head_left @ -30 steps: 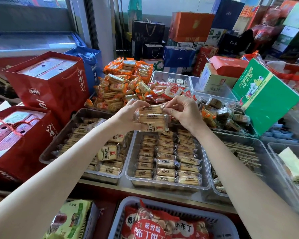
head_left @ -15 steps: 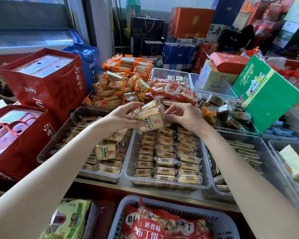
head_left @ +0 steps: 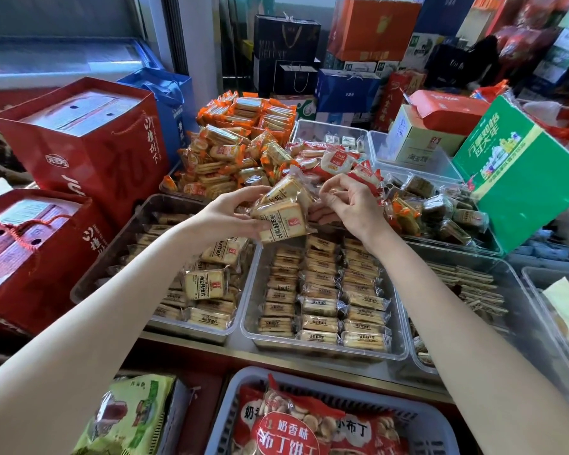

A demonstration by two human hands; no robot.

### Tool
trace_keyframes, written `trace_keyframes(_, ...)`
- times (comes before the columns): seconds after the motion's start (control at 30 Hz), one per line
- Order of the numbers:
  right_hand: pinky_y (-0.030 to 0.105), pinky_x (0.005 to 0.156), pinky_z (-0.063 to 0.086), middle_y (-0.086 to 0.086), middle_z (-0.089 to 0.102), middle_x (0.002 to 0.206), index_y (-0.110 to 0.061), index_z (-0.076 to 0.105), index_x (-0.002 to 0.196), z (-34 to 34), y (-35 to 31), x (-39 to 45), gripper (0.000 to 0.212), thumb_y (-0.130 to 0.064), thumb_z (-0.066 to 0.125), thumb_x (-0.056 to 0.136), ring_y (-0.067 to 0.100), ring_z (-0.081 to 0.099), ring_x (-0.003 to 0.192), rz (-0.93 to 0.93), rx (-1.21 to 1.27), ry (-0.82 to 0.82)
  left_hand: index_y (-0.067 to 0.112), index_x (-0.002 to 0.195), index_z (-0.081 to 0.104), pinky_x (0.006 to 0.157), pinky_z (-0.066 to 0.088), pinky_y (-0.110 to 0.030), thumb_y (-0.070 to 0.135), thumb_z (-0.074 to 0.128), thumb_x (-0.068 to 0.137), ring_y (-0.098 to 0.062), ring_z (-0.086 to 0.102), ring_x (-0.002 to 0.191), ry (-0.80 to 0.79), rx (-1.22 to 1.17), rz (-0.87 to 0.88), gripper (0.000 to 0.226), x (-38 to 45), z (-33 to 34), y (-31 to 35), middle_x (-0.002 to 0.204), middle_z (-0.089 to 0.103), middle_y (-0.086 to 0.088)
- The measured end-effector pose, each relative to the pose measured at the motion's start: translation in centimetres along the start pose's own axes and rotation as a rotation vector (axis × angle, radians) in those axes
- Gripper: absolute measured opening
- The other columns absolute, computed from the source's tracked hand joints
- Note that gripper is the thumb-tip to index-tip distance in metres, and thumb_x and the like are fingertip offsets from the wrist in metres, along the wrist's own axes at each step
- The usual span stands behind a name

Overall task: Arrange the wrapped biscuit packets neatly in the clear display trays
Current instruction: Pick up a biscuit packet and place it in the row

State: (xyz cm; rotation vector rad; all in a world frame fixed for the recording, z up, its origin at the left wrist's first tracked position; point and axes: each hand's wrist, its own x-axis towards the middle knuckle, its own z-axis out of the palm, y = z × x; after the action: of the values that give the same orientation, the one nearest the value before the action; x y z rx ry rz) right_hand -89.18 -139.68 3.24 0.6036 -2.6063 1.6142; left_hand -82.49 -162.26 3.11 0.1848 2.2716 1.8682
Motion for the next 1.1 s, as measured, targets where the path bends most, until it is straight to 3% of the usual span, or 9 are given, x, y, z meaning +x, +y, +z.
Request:
trace_keyframes(0.13,0.026,0.07,0.058,0.015,0.068,0.101,-0.008,0.057,0.109,1.8,0.1,1.2,0.019,0.001,0.048,0.095,0.021,0.069,0.081,0.116,0.009,-0.08,0.016,0.133,0.047,0.069,0.059,-0.028,0.007,0.067,0.083,-0.021,0.068,0.091,0.303,-0.109,-0.117,0.055,0.8,-2.5,-2.6,0.117,0.062,-0.008)
trace_keyframes(0.23,0.025,0.068,0.055,0.015,0.066,0.106,-0.006,0.055,0.113,4.0,1.3,2.1,0.02,-0.001,0.047,0.095,0.019,0.066,0.079,0.208,-0.086,-0.179,0.002,0.123,0.051,0.063,0.059,-0.026,0.01,0.064,0.088,-0.027,0.066,0.091,0.527,-0.149,-0.271,0.039,2.4,-4.5,-4.7,0.116,0.061,-0.018)
trace_keyframes(0.37,0.031,0.075,0.056,0.012,0.065,0.104,-0.01,0.058,0.104,6.9,3.6,3.0,0.017,-0.003,0.046,0.095,0.018,0.065,0.082,0.26,-0.185,-0.292,-0.004,0.113,0.055,0.063,0.059,-0.028,0.012,0.06,0.091,-0.024,0.065,0.079,0.583,-0.162,-0.397,0.028,5.0,-5.2,-7.2,0.102,0.064,-0.018)
trace_keyframes(0.47,0.034,0.083,0.053,0.009,0.064,0.105,-0.013,0.06,0.102,8.0,5.7,3.8,0.015,-0.008,0.047,0.095,0.021,0.063,0.09,0.31,-0.296,-0.336,0.004,0.121,0.055,0.088,0.052,-0.041,0.023,0.064,0.087,-0.03,0.062,0.103,0.55,0.285,-0.442,0.04,6.6,-5.3,-8.5,0.118,0.061,-0.016)
trace_keyframes(0.57,0.027,0.081,0.044,0.008,0.062,0.113,-0.01,0.061,0.112,8.6,8.1,4.4,0.023,-0.01,0.045,0.095,0.02,0.057,0.096,0.332,-0.476,-0.363,0.007,0.142,0.035,0.104,0.033,-0.041,0.029,0.056,0.093,-0.035,0.036,0.129,0.54,0.779,-0.431,0.057,7.0,-5.1,-9.3,0.141,0.039,-0.018)
trace_keyframes(0.67,0.034,0.087,0.049,0.011,0.061,0.115,-0.003,0.059,0.115,9.9,10.7,4.9,0.026,-0.007,0.044,0.094,0.029,0.059,0.104,0.335,-0.656,-0.438,0.004,0.142,0.035,0.11,0.023,-0.043,0.011,0.054,0.091,-0.032,0.027,0.137,0.605,1.067,-0.111,0.055,6.9,-4.7,-10.5,0.146,0.035,-0.017)
trace_keyframes(0.8,0.036,0.085,0.048,0.017,0.06,0.115,0.0,0.057,0.112,12.1,13.1,5.5,0.024,0.0,0.042,0.093,0.033,0.059,0.103,0.283,-0.823,-0.552,0.002,0.12,0.062,0.106,0.033,-0.047,0.002,0.062,0.078,-0.031,0.048,0.127,0.317,1.278,0.346,0.042,6.7,-1.2,-12.9,0.132,0.056,-0.015)
trace_keyframes(0.93,0.033,0.097,0.042,0.018,0.053,0.13,0.0,0.051,0.128,14.4,14.8,6.2,0.035,0.002,0.039,0.095,0.031,0.054,0.115,0.211,-0.95,-0.625,0.01,0.148,0.025,0.116,-0.004,-0.039,0.018,0.032,0.101,-0.016,0.01,0.146,-0.077,1.394,0.098,0.048,6.8,1.4,-15.1,0.157,0.017,-0.004)
trace_keyframes(1.1,0.035,0.098,0.041,0.019,0.048,0.135,-0.001,0.044,0.134,15.9,15.9,7.6,0.039,0.002,0.04,0.095,0.032,0.049,0.121,0.186,-1.068,-0.664,0.014,0.15,0.015,0.116,-0.008,-0.038,0.027,0.02,0.103,-0.01,0.007,0.145,-0.144,1.436,0.022,0.049,7.5,1.2,-14.4,0.159,0.009,0.0)
